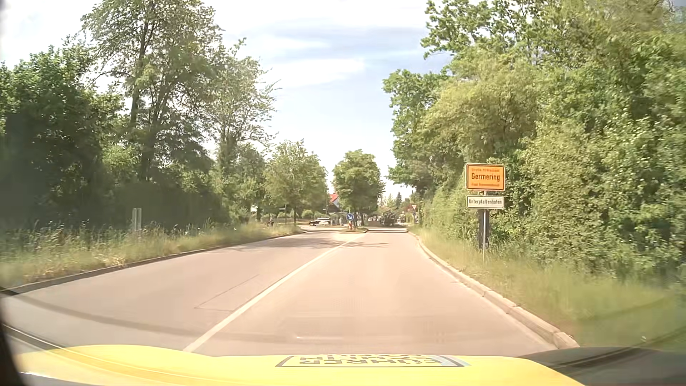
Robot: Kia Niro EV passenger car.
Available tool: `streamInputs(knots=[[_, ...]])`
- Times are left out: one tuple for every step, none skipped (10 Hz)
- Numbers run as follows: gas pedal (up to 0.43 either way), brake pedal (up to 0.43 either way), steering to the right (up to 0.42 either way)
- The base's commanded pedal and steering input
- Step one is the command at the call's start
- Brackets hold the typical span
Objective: Follow the waypoints while adhering to traffic rules and regulations
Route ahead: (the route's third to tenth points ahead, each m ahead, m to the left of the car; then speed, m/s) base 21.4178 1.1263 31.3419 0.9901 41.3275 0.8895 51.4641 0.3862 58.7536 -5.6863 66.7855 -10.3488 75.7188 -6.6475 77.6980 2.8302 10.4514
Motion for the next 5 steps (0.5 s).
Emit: streamInputs(knots=[[0.000,0.000,0.012],[0.000,0.000,0.014],[0.000,0.000,0.019],[0.000,0.000,0.020],[0.028,0.000,0.020]])
